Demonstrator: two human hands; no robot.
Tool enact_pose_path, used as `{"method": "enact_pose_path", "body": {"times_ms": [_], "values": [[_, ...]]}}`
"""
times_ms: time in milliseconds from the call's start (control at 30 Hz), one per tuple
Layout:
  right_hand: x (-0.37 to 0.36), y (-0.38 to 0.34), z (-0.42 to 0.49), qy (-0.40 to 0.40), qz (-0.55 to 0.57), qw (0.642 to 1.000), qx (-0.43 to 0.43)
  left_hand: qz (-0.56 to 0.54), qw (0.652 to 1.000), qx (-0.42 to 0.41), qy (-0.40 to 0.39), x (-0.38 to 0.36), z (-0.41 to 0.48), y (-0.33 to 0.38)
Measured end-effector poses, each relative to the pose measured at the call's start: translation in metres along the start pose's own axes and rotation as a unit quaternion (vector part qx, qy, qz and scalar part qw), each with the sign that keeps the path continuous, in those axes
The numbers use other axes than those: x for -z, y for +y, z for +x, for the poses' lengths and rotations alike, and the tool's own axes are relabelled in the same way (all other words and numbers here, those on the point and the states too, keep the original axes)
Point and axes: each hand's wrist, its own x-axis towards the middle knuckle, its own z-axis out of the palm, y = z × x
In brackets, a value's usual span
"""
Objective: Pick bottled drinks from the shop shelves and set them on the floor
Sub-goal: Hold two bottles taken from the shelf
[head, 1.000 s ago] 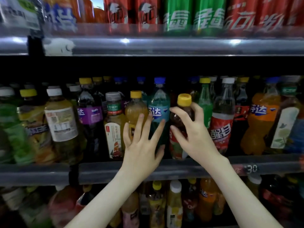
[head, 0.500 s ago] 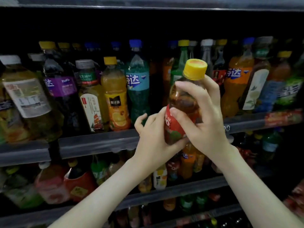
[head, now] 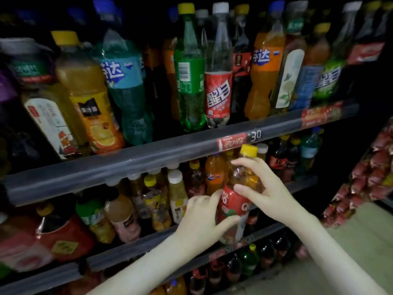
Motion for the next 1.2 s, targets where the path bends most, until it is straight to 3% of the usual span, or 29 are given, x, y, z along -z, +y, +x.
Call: {"method": "enact_pose_path", "body": {"times_ms": [100, 267, 667, 767, 867, 1033, 1200], "values": [[0.003, 0.045, -0.014, 0.0, -0.006, 0.999, -0.054, 0.006, 1.0, 0.015, -0.018, -0.032, 0.013, -0.011], [0.012, 0.107, -0.02, 0.025, -0.001, 0.995, -0.1, 0.095, 0.987, 0.084, 0.099, -0.076, 0.049, -0.027], [0.012, 0.162, -0.013, -0.002, 0.013, 1.0, -0.022, 0.174, 0.92, 0.248, 0.249, -0.097, 0.131, -0.012], [0.007, 0.167, -0.012, 0.026, 0.031, 0.999, -0.021, 0.129, 0.915, 0.239, 0.299, -0.098, 0.127, -0.003], [0.003, 0.172, -0.009, 0.057, 0.042, 0.997, -0.02, 0.01, 0.916, 0.197, 0.35, -0.109, 0.106, 0.003], [-0.009, 0.177, -0.003, 0.103, 0.028, 0.994, 0.0, -0.026, 0.943, 0.156, 0.291, -0.128, 0.067, 0.003], [-0.026, 0.176, 0.006, 0.11, 0.025, 0.993, 0.023, -0.123, 0.916, 0.188, 0.333, -0.119, 0.036, 0.007]]}}
